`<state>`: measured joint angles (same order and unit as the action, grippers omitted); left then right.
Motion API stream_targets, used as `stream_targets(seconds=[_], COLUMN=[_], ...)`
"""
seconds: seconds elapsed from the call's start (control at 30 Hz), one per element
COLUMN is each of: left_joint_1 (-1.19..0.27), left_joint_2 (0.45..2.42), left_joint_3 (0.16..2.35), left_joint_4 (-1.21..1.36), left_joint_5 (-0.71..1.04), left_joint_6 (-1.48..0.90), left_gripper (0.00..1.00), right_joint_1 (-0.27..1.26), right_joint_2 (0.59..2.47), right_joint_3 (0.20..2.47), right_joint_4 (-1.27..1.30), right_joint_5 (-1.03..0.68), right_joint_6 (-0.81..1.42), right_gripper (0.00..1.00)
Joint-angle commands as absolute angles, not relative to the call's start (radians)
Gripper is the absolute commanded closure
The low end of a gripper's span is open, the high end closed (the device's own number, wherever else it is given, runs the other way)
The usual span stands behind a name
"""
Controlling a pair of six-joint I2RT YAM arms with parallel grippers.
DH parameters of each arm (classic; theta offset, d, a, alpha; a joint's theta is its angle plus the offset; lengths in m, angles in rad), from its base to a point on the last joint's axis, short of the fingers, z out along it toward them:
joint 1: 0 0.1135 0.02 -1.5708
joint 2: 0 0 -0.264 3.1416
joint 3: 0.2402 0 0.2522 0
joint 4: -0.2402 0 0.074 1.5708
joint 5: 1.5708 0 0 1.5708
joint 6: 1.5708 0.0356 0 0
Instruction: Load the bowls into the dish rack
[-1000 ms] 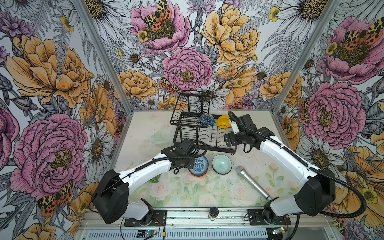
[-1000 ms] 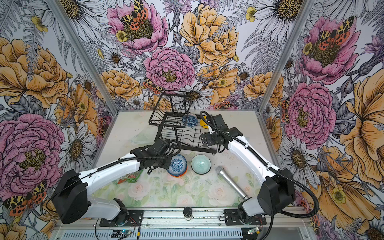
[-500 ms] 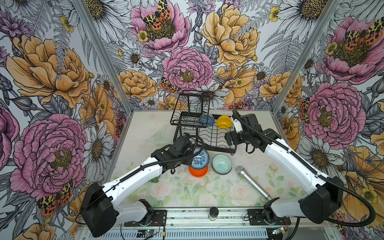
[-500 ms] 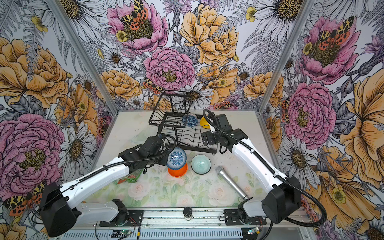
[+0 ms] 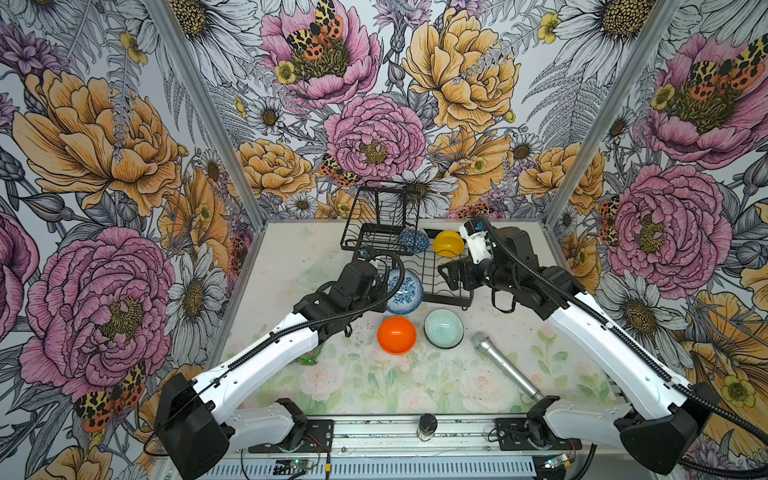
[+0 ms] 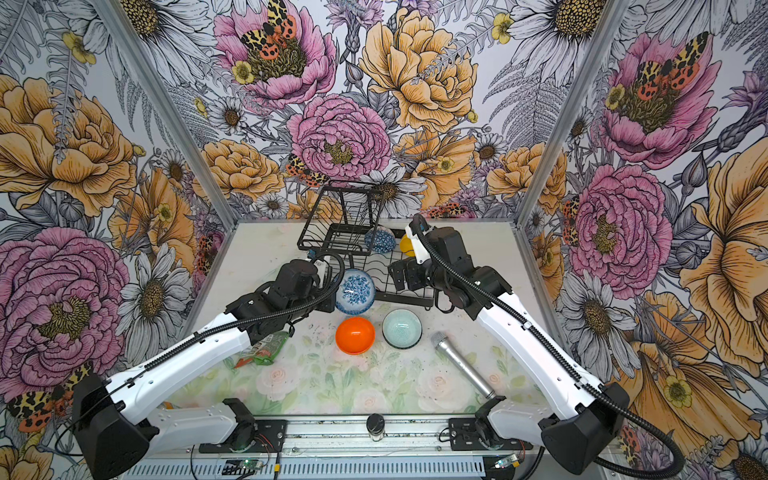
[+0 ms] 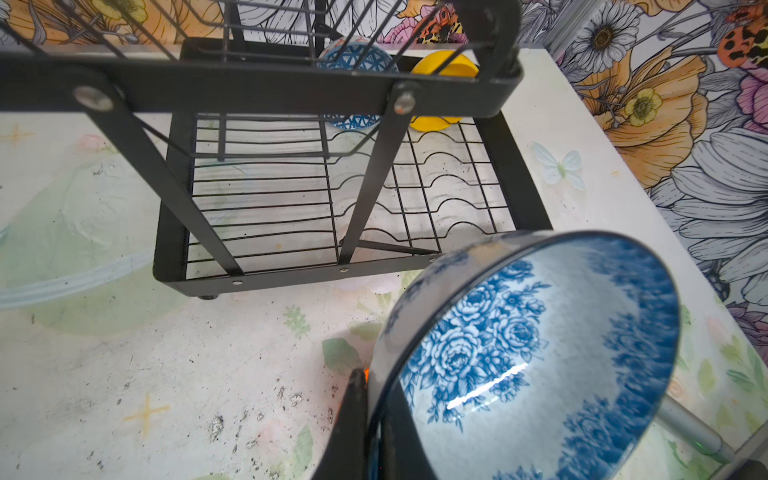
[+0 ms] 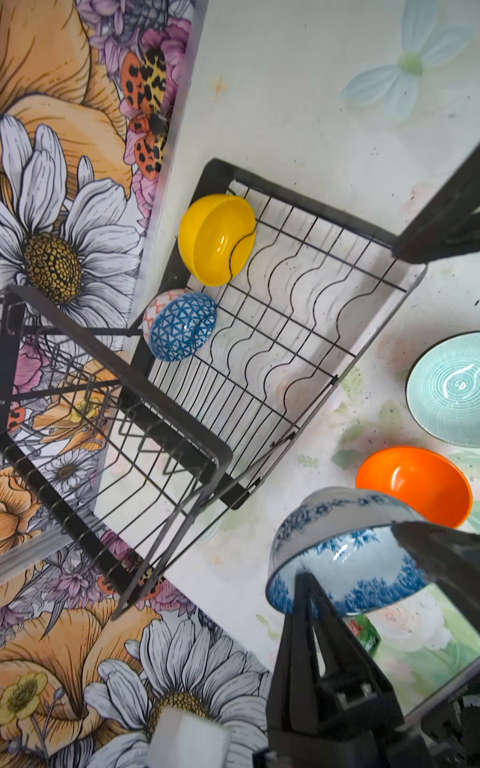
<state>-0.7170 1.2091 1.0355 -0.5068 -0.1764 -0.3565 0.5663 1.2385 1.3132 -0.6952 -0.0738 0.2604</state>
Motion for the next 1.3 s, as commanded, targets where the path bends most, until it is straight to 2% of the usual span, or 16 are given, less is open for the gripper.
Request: stream_targets(seconds=[0.0,0.33,0.7,0.93,1.1,1.23,1.27], left_joint_1=[-0.715,-0.73,-0.747,-0.759,-0.762,-0.768,-0.768], left_joint_2=[1.213,1.228,1.212,1.185,1.167,1.162,1.161], left_joint_3=[1.076,1.078,1.073,1.058,1.042,1.035,1.034], left_joint_4=[-0.407,-0.374,-0.35,-0.333,-0.328,-0.328,-0.331], left_joint_5=[-0.183,-0.162,-0.152,-0.139,-0.134,-0.124,-0.123], left_joint_6=[-0.356,-0.357,-0.359,-0.362,-0.368,-0.368,-0.365], left_gripper=[1.0,1.0,1.0,1.0,1.0,1.0,1.0], right_joint_1=[0.604,0.697,0.748,0.769,0.772,0.771,0.771], right_joint_2=[1.245,1.333,1.421,1.445,1.446,1.438,1.434], right_joint_3=[1.317,1.285,1.263,1.254,1.255,1.251,1.248], right_joint_4=[-0.632,-0.577,-0.53,-0.517,-0.517,-0.519,-0.518], right_joint_5=[-0.078,-0.027,0.019,0.05,0.05,0.051,0.055], right_joint_6=[0.33,0.39,0.449,0.472,0.471,0.471,0.47], right_gripper=[0.04,0.15,0.34,0.57,0.82,0.99,1.0])
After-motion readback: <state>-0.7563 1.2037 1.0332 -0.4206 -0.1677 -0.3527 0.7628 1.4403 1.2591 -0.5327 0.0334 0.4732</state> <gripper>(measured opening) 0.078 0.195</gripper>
